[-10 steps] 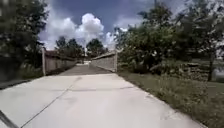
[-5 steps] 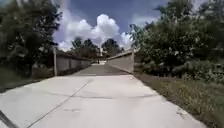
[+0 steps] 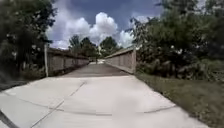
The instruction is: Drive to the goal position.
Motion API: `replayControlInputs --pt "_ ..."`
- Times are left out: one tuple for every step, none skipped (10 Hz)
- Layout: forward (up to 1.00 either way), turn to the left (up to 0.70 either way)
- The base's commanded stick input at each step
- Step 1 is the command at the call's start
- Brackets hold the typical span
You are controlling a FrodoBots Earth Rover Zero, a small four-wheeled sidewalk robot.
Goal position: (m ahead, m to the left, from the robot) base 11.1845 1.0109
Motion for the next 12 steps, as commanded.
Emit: replayControlInputs --pt "0.85 0.0" --pt "0.85 0.03" --pt "0.85 0.34" --pt "0.85 0.34" --pt "0.85 0.34" --pt "0.85 0.34" --pt "0.85 0.15" --pt "0.85 0.0" --pt "0.85 0.0" --pt "0.85 0.0" --pt "0.85 0.0" --pt "0.85 0.0"
